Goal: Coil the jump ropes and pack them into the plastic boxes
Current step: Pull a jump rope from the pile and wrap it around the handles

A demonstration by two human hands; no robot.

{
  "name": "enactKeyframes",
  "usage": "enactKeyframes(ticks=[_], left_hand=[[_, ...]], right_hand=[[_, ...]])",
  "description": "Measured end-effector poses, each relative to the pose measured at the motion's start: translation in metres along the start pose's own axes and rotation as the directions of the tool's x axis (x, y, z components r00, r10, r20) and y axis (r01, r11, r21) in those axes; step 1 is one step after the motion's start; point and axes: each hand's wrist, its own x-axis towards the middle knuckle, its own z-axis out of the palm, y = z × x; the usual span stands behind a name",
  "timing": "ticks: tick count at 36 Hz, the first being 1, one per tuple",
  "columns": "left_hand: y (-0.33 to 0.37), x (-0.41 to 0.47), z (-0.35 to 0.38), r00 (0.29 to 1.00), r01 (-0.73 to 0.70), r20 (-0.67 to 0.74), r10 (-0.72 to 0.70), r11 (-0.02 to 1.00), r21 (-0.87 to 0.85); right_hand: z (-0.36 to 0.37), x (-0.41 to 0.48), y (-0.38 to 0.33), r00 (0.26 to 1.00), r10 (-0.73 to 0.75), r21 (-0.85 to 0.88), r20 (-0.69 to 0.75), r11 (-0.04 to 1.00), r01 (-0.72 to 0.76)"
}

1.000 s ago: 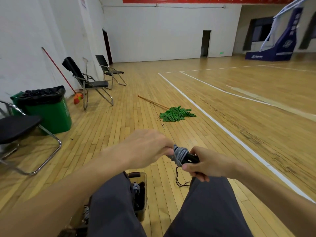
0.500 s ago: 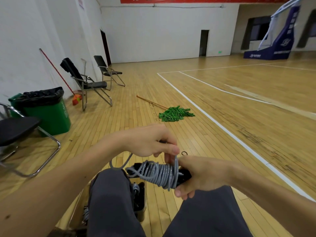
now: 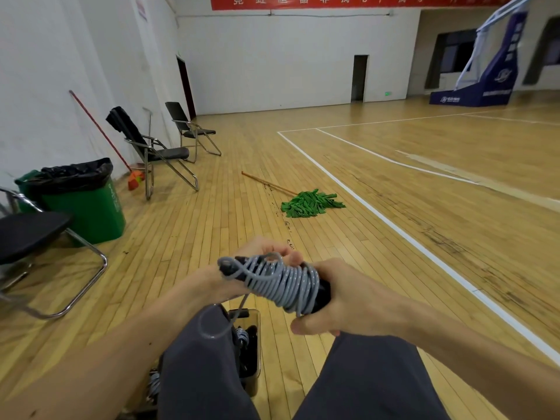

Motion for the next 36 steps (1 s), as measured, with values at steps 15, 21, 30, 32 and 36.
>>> enactKeyframes(ticks=[15, 21, 30, 32, 36], left_hand=[[0.003, -0.014, 0.026, 0.959, 0.265, -0.098, -0.267, 0.964, -0.038], [-0.001, -0.016, 0.031, 0.958, 0.282, 0.092, -0.273, 0.953, -0.114], [0.010, -0.015, 0.044, 0.989, 0.084, 0.022, -0.145, 0.684, 0.725], [0.015, -0.016, 0.044, 0.995, 0.048, 0.004, -0.100, 0.518, 0.854], [0.025, -0.012, 0.042, 0.998, -0.062, 0.052, 0.045, 0.256, 0.965]], right_hand=[[-0.006, 0.012, 0.020, 0.953, 0.120, 0.113, -0.279, 0.989, -0.092], [-0.014, 0.015, 0.032, 0.917, 0.200, 0.198, -0.345, 0.971, -0.138], [-0.013, 0.016, 0.048, 0.875, 0.331, 0.095, -0.354, 0.943, -0.319], [-0.012, 0.016, 0.049, 0.869, 0.357, 0.027, -0.343, 0.928, -0.371], [-0.009, 0.021, 0.047, 0.871, 0.387, -0.143, -0.301, 0.885, -0.443]])
